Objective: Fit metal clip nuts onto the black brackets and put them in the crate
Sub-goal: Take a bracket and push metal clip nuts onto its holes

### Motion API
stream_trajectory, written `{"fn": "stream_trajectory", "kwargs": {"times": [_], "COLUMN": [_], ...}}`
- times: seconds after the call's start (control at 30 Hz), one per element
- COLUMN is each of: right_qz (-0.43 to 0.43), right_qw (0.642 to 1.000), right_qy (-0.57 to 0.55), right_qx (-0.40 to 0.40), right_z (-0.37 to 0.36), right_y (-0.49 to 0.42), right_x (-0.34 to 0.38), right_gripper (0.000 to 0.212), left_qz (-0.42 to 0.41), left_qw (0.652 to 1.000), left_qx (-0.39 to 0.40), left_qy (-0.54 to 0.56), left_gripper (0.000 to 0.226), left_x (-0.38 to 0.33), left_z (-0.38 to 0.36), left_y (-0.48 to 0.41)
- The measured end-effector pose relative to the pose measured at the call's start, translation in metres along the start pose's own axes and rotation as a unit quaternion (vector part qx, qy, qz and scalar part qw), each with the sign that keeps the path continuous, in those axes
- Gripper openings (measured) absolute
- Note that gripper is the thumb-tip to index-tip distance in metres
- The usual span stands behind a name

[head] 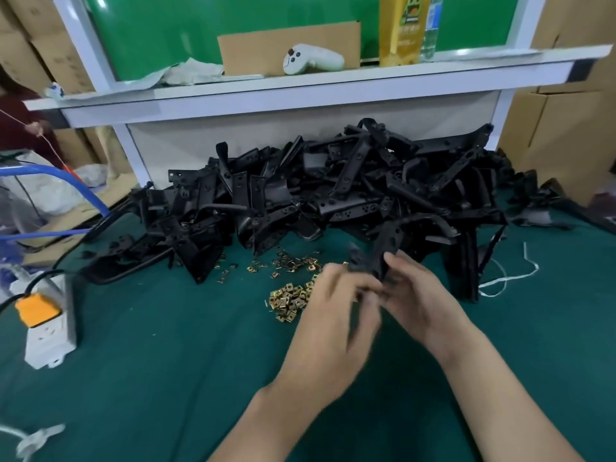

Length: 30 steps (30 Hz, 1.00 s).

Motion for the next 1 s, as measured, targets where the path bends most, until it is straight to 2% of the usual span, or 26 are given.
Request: {"fn": "stream_trajectory", "kwargs": {"times": [0.1,0.2,0.33,0.4,0.47,0.5,0.57,0.6,0.67,0.77,0.87,1.0], "right_qz": [0.021,0.024,-0.009,-0.005,0.012,0.021,0.031,0.036,0.045,0.056,0.057,0.051], "right_qw": [0.999,0.999,1.0,0.999,0.997,0.996,0.993,0.991,0.988,0.985,0.986,0.99], "right_qy": [0.005,0.007,-0.019,-0.04,-0.045,-0.04,-0.025,-0.021,-0.014,-0.012,0.01,0.036], "right_qx": [-0.029,-0.041,-0.02,-0.03,-0.058,-0.075,-0.11,-0.124,-0.145,-0.164,-0.154,-0.128], "right_z": [0.0,-0.001,-0.007,-0.008,-0.006,-0.003,0.002,0.004,0.005,0.006,0.006,0.004], "right_y": [-0.001,-0.003,-0.007,-0.009,-0.011,-0.012,-0.012,-0.013,-0.014,-0.016,-0.015,-0.014], "right_x": [-0.003,-0.011,-0.027,-0.03,-0.029,-0.028,-0.026,-0.025,-0.023,-0.023,-0.026,-0.032], "right_gripper": [0.019,0.028,0.027,0.022,0.019,0.019,0.02,0.019,0.016,0.011,0.011,0.01], "left_qz": [0.187,0.283,0.335,0.317,0.285,0.276,0.266,0.262,0.257,0.205,0.157,0.15], "left_qw": [0.968,0.925,0.889,0.894,0.919,0.938,0.964,0.954,0.923,0.909,0.917,0.932], "left_qx": [-0.096,-0.132,-0.091,-0.062,-0.054,-0.057,-0.01,0.036,0.114,0.147,0.118,0.082], "left_qy": [0.135,0.218,0.298,0.31,0.265,0.202,-0.027,-0.144,-0.264,-0.332,-0.347,-0.32], "left_gripper": [0.022,0.027,0.035,0.037,0.03,0.027,0.041,0.055,0.068,0.052,0.038,0.033], "left_x": [0.023,0.049,0.063,0.062,0.067,0.073,0.089,0.097,0.109,0.117,0.119,0.12], "left_z": [0.007,0.012,0.001,-0.003,0.004,0.009,0.018,0.02,0.016,0.01,0.007,0.006], "left_y": [-0.006,-0.005,0.0,-0.002,-0.005,-0.006,-0.003,-0.001,0.002,-0.008,-0.019,-0.019]}}
Point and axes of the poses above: each hand's wrist, its own y-axis away from the middle knuckle, its own z-axis out of the back of the hand, x = y × z, the point moved 3 cm from there along -y, towards the middle knuckle, and after that the axes turned 4 degrees about -y, right-handed, at the moved point
